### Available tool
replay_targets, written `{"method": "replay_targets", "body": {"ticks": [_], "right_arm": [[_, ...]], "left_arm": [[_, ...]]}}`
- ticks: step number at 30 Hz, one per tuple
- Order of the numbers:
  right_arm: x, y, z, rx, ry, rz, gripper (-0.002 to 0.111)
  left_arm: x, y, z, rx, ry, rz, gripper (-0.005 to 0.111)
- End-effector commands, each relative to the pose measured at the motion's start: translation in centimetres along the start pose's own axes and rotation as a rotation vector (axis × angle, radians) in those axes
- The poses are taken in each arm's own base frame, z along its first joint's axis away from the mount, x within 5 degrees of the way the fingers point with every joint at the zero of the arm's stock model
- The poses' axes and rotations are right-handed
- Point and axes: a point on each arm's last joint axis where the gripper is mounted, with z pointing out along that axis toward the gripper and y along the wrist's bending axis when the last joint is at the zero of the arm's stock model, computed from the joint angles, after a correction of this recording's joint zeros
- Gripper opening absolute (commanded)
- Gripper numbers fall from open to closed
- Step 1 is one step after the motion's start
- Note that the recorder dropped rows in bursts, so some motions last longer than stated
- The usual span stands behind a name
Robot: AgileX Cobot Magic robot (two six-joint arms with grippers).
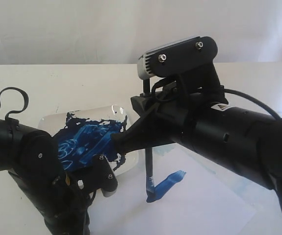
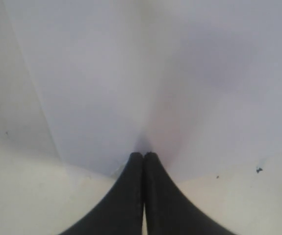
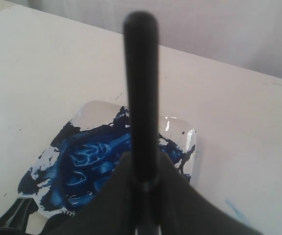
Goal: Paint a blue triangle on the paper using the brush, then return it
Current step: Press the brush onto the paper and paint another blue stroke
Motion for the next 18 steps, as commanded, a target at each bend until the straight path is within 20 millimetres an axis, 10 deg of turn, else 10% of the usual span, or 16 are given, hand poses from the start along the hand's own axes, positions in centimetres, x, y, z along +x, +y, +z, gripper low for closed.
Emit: {"method": "replay_targets", "body": {"ticks": [1,18], "right_arm": [[0.0,0.2,0.0,-0.007,0.0,0.006,0.0],[1.3,-0.3,-0.2,0.026,0.033,0.042,0.0]], "left_arm": [[0.6,-0.4,0.3,0.036,0.049,-0.011,0.0],[0.6,-0.4,0.3,0.036,0.049,-0.011,0.0]]}}
